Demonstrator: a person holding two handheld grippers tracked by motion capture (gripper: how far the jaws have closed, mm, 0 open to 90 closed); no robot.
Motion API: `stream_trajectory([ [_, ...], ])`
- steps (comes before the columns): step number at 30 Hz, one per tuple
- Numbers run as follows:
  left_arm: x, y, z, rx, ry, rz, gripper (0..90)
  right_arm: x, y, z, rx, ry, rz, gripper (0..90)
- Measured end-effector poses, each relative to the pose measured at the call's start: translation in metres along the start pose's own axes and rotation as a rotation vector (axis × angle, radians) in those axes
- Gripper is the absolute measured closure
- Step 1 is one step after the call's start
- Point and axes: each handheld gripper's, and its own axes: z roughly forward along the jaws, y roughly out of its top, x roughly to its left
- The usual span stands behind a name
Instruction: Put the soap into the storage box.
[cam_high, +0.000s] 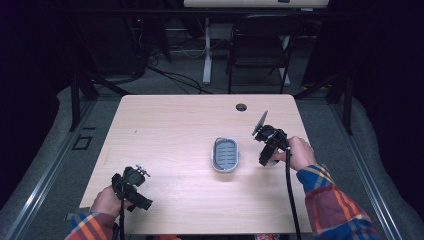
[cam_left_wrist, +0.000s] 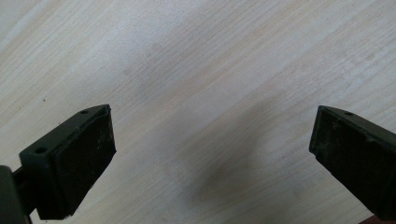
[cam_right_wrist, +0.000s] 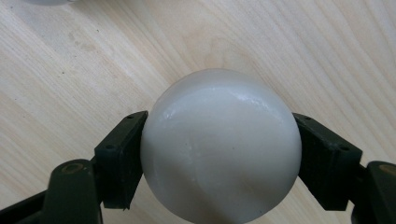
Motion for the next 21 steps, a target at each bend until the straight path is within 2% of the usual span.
stream_trajectory([
  [4, 0.0, 0.0, 0.0, 0.0, 0.0, -0.001, 0.0, 0.001, 0.003, -0.003, 0.007, -0.001, -0.009, 24.6],
  [14, 0.0, 0.0, 0.0, 0.0, 0.0, 0.0, 0.0, 0.004, 0.014, -0.011, -0.015, 0.0, -0.022, 24.6],
  [17, 0.0, 0.0, 0.0, 0.0, 0.0, 0.0, 0.0, 0.005, 0.018, -0.013, -0.002, -0.006, -0.033, 24.6],
  [18, 0.0, 0.0, 0.0, 0.001, 0.0, 0.001, 0.0, 0.006, 0.019, -0.012, -0.019, 0.0, -0.024, 24.6],
  [21, 0.0, 0.0, 0.0, 0.0, 0.0, 0.0, 0.0, 0.006, 0.022, -0.013, -0.006, -0.002, -0.037, 24.6],
])
